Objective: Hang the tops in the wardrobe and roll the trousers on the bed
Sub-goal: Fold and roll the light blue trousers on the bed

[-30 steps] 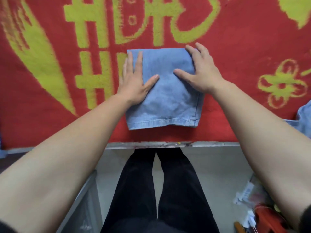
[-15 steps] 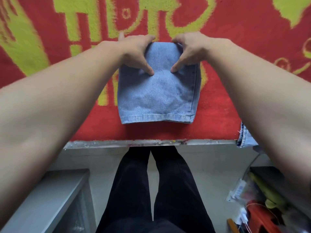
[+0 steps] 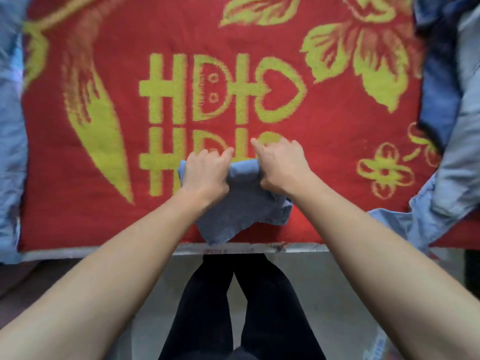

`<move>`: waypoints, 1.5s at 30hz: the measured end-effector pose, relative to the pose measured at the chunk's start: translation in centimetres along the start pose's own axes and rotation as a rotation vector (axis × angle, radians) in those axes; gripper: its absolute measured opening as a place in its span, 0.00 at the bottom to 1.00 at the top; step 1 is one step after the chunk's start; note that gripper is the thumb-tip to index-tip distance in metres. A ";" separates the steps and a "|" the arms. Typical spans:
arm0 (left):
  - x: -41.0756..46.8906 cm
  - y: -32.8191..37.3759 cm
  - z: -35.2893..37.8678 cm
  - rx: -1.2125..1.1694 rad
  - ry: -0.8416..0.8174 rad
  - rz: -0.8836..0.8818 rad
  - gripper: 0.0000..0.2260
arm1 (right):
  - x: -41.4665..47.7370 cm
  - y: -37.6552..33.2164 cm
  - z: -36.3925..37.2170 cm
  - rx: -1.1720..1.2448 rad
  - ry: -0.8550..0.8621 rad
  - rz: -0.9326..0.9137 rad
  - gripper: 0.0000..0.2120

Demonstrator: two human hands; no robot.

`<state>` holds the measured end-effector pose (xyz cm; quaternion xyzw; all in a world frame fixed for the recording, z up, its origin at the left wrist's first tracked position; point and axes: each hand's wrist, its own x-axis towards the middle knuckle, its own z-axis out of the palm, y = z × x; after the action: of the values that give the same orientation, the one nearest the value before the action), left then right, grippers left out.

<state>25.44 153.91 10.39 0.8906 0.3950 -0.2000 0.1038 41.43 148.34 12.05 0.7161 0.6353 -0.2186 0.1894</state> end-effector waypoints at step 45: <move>-87.7 2.7 -27.7 0.424 0.692 -1.303 0.15 | -63.9 -44.2 -30.0 -0.201 1.168 -1.281 0.20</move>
<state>-18.27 103.58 73.81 0.4907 0.8033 -0.0018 -0.3377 -6.46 117.36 72.70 0.1987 0.9273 0.1760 -0.2638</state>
